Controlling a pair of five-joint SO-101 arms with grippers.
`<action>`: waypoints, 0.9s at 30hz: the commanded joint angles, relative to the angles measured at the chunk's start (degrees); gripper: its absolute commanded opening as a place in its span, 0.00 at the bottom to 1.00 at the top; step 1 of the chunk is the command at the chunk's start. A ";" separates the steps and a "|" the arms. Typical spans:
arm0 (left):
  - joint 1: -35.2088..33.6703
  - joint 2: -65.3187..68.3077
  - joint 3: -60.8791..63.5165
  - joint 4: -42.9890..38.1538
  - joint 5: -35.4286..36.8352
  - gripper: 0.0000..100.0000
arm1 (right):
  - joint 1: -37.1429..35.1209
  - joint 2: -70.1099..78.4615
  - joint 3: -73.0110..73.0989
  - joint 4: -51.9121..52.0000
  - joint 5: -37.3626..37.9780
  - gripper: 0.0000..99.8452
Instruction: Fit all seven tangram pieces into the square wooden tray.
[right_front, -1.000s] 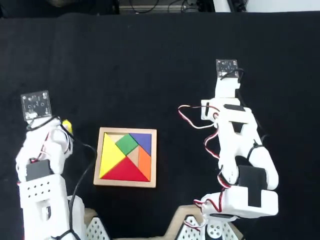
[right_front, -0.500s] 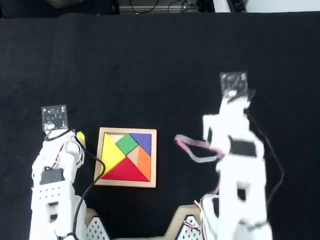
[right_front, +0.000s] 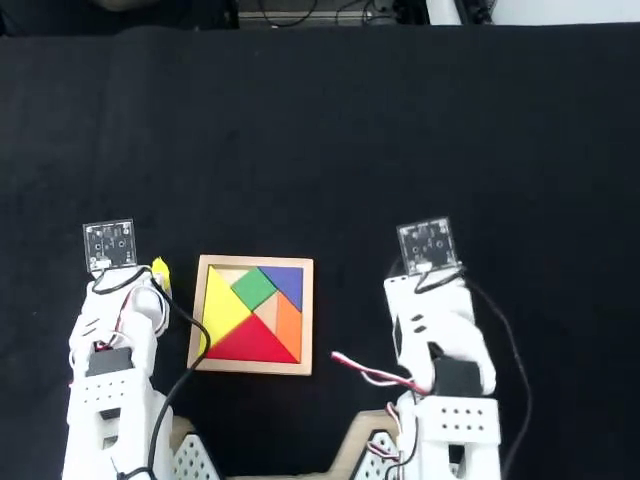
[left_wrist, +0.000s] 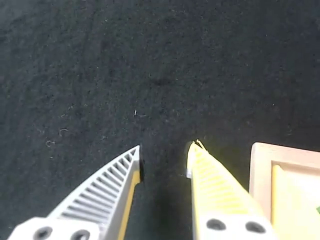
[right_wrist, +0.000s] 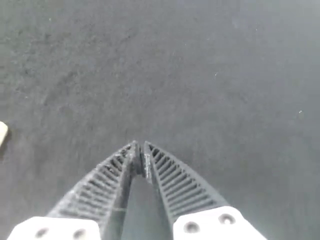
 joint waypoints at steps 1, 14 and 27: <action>0.22 0.18 1.01 -1.23 0.26 0.16 | -0.70 -3.30 0.48 1.67 0.44 0.01; 0.22 0.18 1.01 -1.23 0.26 0.16 | -0.62 -5.76 0.22 27.60 0.44 0.01; 0.22 0.18 1.01 -1.23 0.26 0.16 | -0.79 -11.82 0.40 34.11 0.44 0.01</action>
